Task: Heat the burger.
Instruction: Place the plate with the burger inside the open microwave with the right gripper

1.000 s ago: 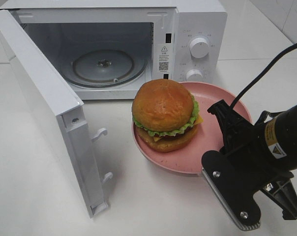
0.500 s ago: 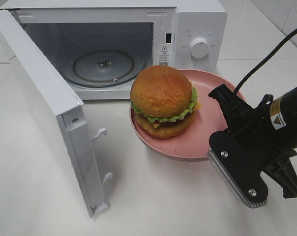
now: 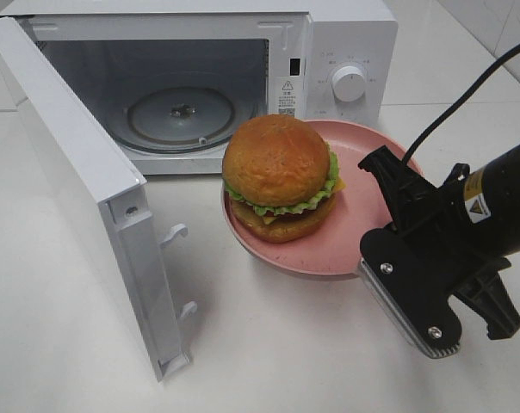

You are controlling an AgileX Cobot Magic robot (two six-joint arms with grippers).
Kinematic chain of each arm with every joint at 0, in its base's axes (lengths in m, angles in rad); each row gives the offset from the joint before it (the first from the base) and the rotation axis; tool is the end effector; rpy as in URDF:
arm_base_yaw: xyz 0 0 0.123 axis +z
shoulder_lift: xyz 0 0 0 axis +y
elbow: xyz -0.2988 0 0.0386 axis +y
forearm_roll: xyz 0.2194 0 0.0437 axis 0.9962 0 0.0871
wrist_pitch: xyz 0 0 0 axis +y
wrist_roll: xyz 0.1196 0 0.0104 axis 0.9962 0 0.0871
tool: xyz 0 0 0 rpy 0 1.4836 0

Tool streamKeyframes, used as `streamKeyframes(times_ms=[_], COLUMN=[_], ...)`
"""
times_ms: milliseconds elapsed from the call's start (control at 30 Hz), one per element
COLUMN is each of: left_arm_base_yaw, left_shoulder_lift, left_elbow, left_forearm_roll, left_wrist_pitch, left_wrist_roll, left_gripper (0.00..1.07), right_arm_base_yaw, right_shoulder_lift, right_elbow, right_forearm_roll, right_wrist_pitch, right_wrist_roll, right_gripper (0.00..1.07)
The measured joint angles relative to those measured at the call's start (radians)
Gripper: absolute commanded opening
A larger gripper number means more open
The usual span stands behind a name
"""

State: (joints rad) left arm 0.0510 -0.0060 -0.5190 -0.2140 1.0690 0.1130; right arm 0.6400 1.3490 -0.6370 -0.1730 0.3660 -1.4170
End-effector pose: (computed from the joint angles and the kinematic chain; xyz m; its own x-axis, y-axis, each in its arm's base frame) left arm -0.0236 -0.0236 0.2566 -0.4307 -0.0133 -0.9024 0.1214 0.9900 -0.0725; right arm 0.1911 0.1330 0.2128 0.5741 -0.8169 0.0558 -0.6642 -0.5044 -0.5518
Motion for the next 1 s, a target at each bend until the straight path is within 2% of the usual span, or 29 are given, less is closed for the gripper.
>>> streamKeyframes(times_ms=[367, 633, 1000], left_arm_base_yaw=[0.0, 0.0, 0.0], left_shoulder_lift=[0.0, 0.0, 0.0], left_elbow=[0.0, 0.0, 0.0], left_forearm_roll=[0.0, 0.0, 0.0], left_wrist_pitch=[0.0, 0.0, 0.0], left_wrist_roll=[0.0, 0.0, 0.0], left_gripper=[0.98, 0.98, 0.98], right_arm_base_yaw=[0.0, 0.021, 0.025], right_shoulder_lift=[0.148, 0.195, 0.311], right_elbow=[-0.127, -0.165, -0.269], right_forearm_roll=[0.023, 0.027, 0.034], right_wrist_pitch=[-0.014, -0.039, -0.052], right_wrist_roll=[0.0, 0.0, -0.017], right_gripper=[0.0, 0.0, 0.0])
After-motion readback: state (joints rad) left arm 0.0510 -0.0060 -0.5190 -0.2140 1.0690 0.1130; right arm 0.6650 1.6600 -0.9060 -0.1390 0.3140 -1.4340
